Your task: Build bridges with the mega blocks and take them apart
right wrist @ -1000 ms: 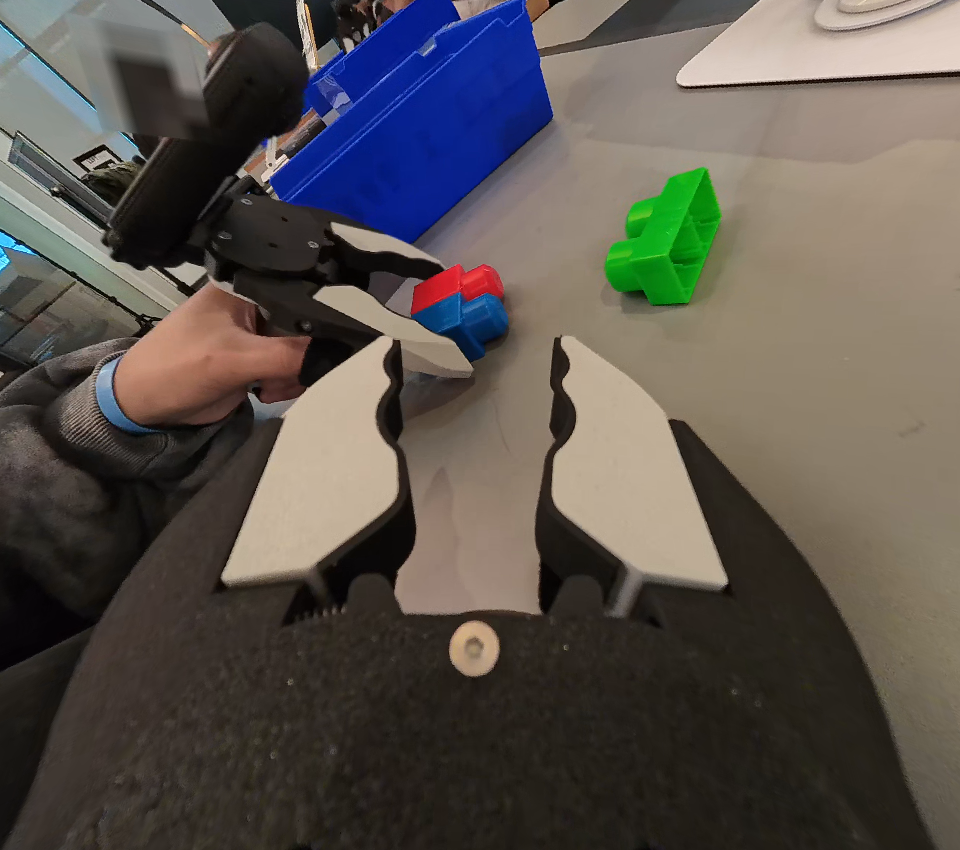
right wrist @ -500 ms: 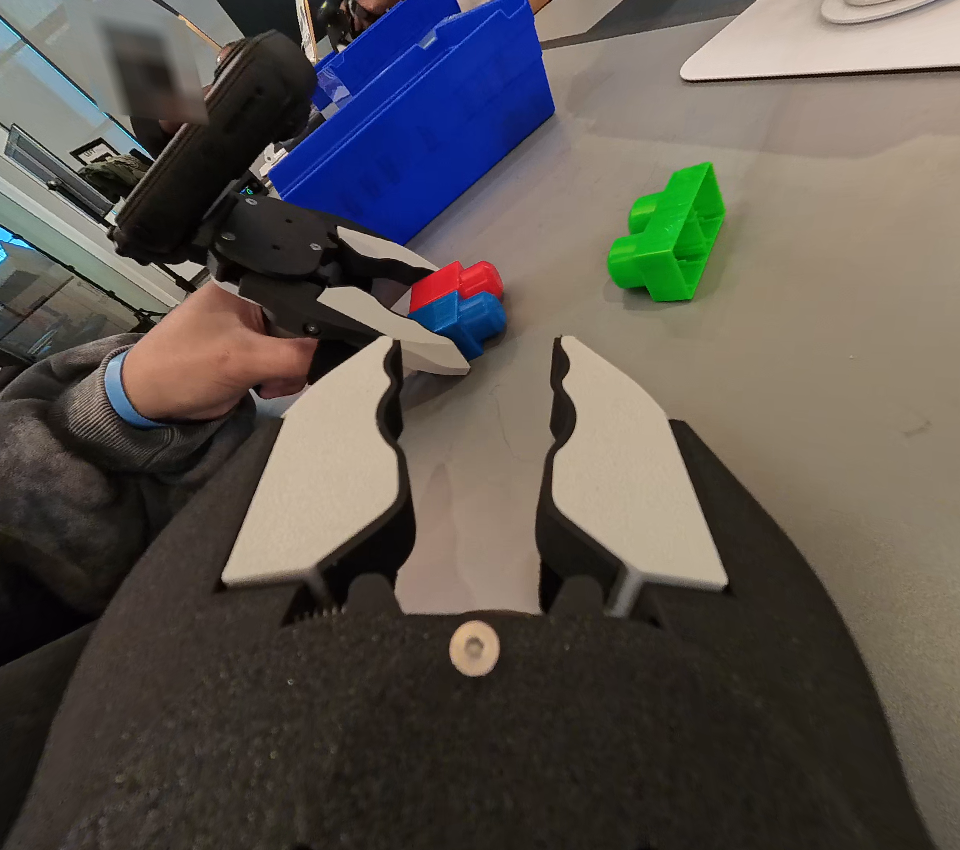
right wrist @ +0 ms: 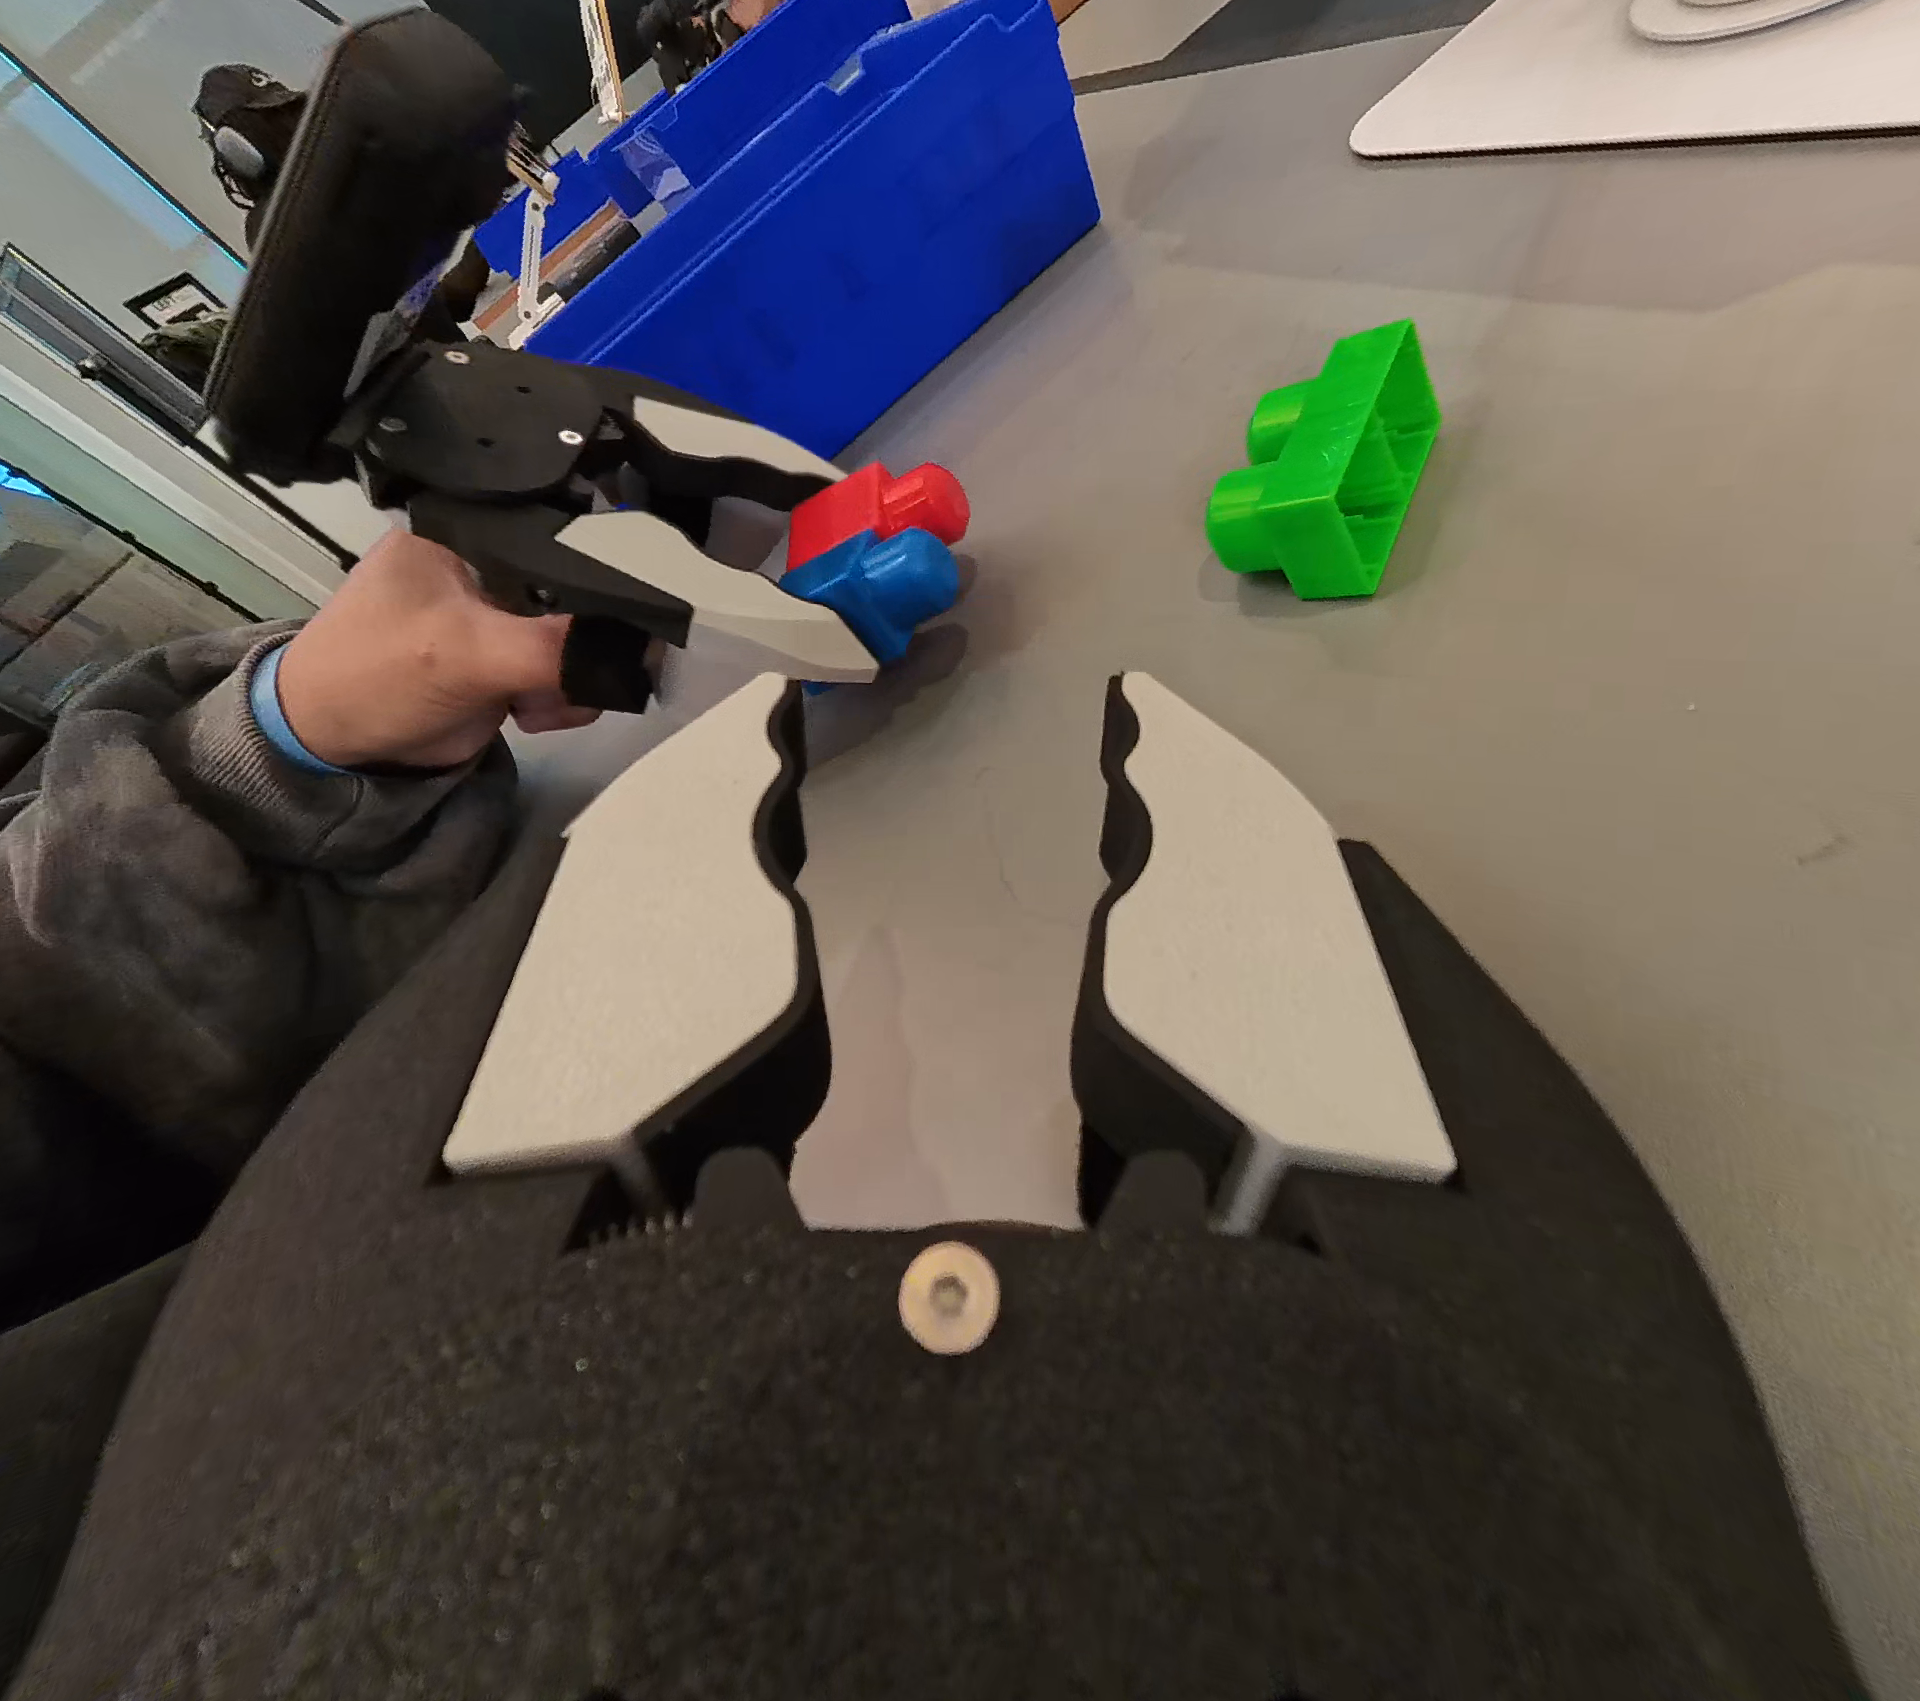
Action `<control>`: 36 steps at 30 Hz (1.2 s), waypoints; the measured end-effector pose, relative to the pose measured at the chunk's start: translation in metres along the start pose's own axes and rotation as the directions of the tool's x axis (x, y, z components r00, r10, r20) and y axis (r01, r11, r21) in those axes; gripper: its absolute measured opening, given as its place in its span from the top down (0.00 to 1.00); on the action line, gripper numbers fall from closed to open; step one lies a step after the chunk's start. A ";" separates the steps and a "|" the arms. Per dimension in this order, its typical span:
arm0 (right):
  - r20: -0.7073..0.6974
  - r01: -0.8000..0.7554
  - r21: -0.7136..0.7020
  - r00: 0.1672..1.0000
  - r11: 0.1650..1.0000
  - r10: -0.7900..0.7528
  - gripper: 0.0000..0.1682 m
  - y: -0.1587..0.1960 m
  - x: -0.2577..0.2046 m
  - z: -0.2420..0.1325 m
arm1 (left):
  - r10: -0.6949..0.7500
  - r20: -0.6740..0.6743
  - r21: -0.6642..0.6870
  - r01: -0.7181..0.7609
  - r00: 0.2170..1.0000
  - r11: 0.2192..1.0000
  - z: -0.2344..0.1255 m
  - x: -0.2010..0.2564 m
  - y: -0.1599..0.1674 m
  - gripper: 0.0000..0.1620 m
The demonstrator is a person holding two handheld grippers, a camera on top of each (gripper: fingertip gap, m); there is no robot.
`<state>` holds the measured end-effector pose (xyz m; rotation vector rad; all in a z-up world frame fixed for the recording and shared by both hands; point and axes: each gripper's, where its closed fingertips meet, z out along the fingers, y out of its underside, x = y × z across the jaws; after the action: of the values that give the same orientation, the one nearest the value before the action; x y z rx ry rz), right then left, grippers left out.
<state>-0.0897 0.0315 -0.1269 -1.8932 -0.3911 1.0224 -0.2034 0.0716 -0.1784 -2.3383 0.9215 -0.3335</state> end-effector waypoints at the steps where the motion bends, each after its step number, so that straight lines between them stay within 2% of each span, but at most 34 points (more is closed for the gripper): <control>1: -0.001 -0.002 0.000 1.000 1.000 0.002 0.67 0.000 0.000 0.000 | -0.007 -0.009 -0.005 0.007 1.000 1.000 -0.001 0.000 0.002 0.52; 12: 0.001 -0.007 -0.003 1.000 1.000 0.007 0.67 0.001 0.001 0.000 | -0.030 -0.010 -0.005 0.030 0.999 1.000 0.007 0.001 0.010 0.52; 17: 0.008 -0.010 -0.009 1.000 1.000 0.010 0.67 0.002 0.000 0.001 | 0.013 0.078 -0.015 -0.012 0.997 1.000 -0.006 -0.005 0.011 0.49; 22: 0.016 -0.008 -0.022 1.000 1.000 0.009 0.67 0.003 -0.002 0.003 | 0.070 0.130 -0.156 -0.049 0.989 0.987 -0.001 -0.006 0.019 0.48; 25: 0.019 -0.011 -0.020 1.000 1.000 0.011 0.67 0.003 -0.002 0.003 | 0.061 0.116 -0.169 -0.040 0.991 0.985 0.004 -0.003 0.016 0.53; 36: 0.029 -0.007 -0.031 1.000 0.999 0.008 0.67 0.005 -0.005 0.004 | 0.039 0.073 -0.267 -0.019 0.997 0.964 0.009 -0.003 0.017 0.54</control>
<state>-0.0965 0.0280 -0.1297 -1.9106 -0.4191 1.0549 -0.2107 0.0673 -0.1959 -2.5574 1.0148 -0.1108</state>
